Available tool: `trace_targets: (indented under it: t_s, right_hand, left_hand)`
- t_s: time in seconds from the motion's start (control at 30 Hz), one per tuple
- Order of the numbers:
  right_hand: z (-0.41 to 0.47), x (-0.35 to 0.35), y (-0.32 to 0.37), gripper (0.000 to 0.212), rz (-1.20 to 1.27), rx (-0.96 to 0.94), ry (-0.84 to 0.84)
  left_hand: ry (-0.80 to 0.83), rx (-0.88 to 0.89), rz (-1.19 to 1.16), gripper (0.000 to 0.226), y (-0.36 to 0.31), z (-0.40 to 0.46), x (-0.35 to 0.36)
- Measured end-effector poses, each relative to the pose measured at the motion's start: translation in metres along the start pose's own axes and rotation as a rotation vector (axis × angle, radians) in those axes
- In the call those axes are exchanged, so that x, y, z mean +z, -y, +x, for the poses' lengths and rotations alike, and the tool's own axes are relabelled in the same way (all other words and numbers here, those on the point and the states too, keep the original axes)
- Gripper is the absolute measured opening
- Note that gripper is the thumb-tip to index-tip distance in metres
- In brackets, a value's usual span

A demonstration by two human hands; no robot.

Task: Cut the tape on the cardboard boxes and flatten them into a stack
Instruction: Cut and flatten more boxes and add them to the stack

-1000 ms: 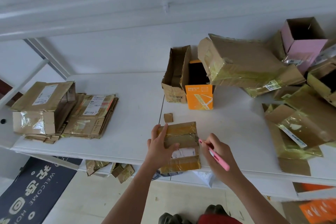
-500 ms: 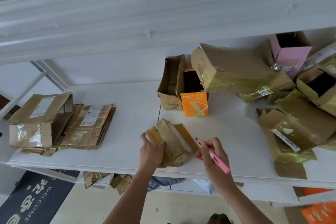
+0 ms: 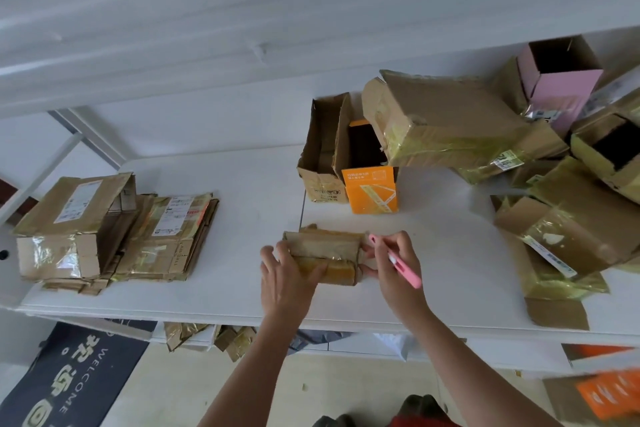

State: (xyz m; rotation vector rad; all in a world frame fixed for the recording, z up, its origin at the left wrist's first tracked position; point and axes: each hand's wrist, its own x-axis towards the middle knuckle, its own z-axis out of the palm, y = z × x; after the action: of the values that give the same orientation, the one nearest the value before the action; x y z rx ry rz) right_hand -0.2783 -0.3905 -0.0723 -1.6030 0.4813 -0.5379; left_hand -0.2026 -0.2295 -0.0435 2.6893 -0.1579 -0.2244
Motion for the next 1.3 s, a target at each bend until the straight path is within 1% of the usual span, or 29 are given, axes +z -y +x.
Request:
trace_targets:
  t_s: [0.07,0.1,0.2,0.27,0.33,0.4,0.5,0.63,0.83,0.9,1.0,1.03,1.2,1.3]
  right_hand:
    - [0.005,0.0,0.002,0.017,0.033,0.02,0.022]
    - [0.005,-0.001,0.003,0.018,0.048,0.017,0.03]
    - [0.007,-0.007,0.0,0.017,0.046,-0.008,0.038]
    - [0.011,-0.01,-0.007,0.014,0.067,0.032,0.059]
    - [0.013,-0.013,-0.012,0.014,0.12,0.073,0.054]
    - [0.015,-0.014,-0.014,0.016,0.162,0.092,0.042]
    - [0.014,-0.011,-0.01,0.015,0.143,0.055,0.06]
    - [0.014,-0.005,-0.011,0.014,0.093,0.038,0.094]
    - [0.015,-0.002,-0.011,0.014,0.019,-0.047,0.111]
    - [0.016,-0.001,-0.011,0.012,-0.01,-0.063,0.121]
    - [0.021,0.001,-0.012,0.013,-0.065,-0.091,0.144]
    - [0.022,0.001,-0.013,0.014,-0.092,-0.117,0.151]
    - [0.026,-0.005,-0.012,0.02,-0.185,-0.213,0.219]
    - [0.021,-0.008,-0.013,0.022,-0.211,-0.229,0.264]
  left_hand:
    - [0.061,0.05,-0.216,0.077,0.002,0.005,-0.003]
    - [0.09,0.053,-0.248,0.076,0.002,0.006,-0.006]
    - [0.126,0.031,-0.138,0.069,0.008,0.003,-0.009]
    - [0.135,0.005,-0.042,0.072,0.011,0.001,-0.006]
    - [0.136,-0.009,-0.022,0.075,0.01,0.002,0.0]
    - [0.155,-0.018,-0.043,0.075,0.008,0.008,0.003]
    - [0.204,-0.021,-0.086,0.073,0.008,0.018,0.007]
    - [0.285,-0.036,-0.26,0.071,0.008,0.02,0.009]
    - [0.284,-0.024,-0.27,0.07,0.01,0.02,0.01]
    - [0.318,-0.031,-0.322,0.077,0.013,0.022,0.009]
    - [0.399,-0.042,-0.338,0.104,0.017,0.025,0.004]
    - [0.413,-0.047,-0.328,0.108,0.018,0.026,0.003]
    - [0.383,-0.035,-0.323,0.109,0.016,0.023,0.008]
    - [0.375,-0.027,-0.31,0.109,0.015,0.023,0.009]
